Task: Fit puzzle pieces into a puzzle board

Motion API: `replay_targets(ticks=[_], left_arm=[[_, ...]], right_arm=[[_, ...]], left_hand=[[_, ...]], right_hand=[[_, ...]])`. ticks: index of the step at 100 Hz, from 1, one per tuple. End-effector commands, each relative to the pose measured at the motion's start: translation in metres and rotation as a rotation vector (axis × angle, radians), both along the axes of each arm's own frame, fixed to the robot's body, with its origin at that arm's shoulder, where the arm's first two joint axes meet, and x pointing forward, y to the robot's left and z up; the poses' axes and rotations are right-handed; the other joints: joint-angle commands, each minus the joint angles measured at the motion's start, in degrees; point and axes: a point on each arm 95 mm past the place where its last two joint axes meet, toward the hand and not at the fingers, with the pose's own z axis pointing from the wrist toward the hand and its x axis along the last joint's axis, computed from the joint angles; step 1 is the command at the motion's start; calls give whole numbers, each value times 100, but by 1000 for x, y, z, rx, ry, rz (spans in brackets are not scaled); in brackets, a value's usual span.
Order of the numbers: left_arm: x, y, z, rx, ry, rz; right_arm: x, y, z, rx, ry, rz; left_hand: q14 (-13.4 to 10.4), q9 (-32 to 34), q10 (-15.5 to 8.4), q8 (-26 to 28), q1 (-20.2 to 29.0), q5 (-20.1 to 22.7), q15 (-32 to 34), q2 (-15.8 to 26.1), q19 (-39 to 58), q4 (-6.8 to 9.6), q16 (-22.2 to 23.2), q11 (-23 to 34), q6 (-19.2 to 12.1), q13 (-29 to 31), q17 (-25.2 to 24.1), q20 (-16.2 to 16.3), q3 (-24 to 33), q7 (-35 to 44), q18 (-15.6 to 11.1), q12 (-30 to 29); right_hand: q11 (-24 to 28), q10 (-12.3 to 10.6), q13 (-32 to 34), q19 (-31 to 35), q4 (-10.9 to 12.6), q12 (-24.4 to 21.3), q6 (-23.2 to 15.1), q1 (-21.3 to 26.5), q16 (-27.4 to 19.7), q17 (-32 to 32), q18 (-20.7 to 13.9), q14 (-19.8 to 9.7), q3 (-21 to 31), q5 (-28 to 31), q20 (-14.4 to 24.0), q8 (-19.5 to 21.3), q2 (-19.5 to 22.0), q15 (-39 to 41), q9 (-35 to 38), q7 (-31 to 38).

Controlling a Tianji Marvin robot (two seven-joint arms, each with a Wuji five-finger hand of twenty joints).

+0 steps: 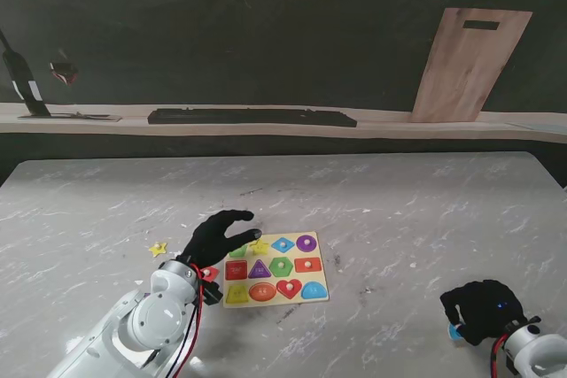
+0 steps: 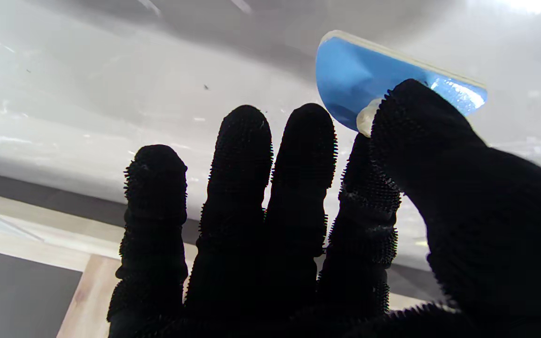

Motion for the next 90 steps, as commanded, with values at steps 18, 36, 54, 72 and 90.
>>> replay_targets(ticks=[18,36,54,72,90], left_arm=[[-1,0,3,-14,-8,0],[-2,2,4,-18,-12,3],[-2,3,5,-23,-15,7],[-3,4,6,-29,-19,9],[-3,5,7,-33,-23,13]], right_arm=[[15,28,-1,70,-20,-10],[35,53,-4,140,-27,5],[59,87,-8,212,-19,37],[80,122,-10,278,5,75],[94,154,-11,342,28,104]], left_hand=[[-66,35,-46,-26,-63,76,-144,120,-58,181,-23,-81,-115,105,-59,63,-139,-15,567,-55],[-55,39,-36,-25,-54,91,-140,108,-50,181,-21,-80,-111,110,-51,66,-138,-11,562,-54],[-62,44,-43,-24,-64,89,-138,115,-53,180,-20,-79,-116,114,-59,65,-141,-11,563,-54],[-62,49,-50,-25,-63,86,-140,125,-52,180,-22,-79,-121,113,-55,64,-138,-13,563,-54],[-62,44,-51,-26,-60,89,-141,124,-51,179,-23,-83,-116,111,-54,63,-140,-14,564,-56]], right_hand=[[19,393,249,342,173,-62,167,216,35,154,129,147,314,321,151,-39,-134,199,373,104],[46,463,251,440,197,-59,240,276,42,179,182,213,284,311,190,-4,-129,259,354,82],[72,517,258,524,214,-57,302,320,44,197,228,269,251,333,219,27,-113,312,338,55],[88,558,256,581,224,-57,344,360,46,196,264,310,227,326,238,60,-102,352,326,26],[106,581,253,616,233,-58,385,392,45,190,288,341,208,332,247,86,-96,384,323,0]])
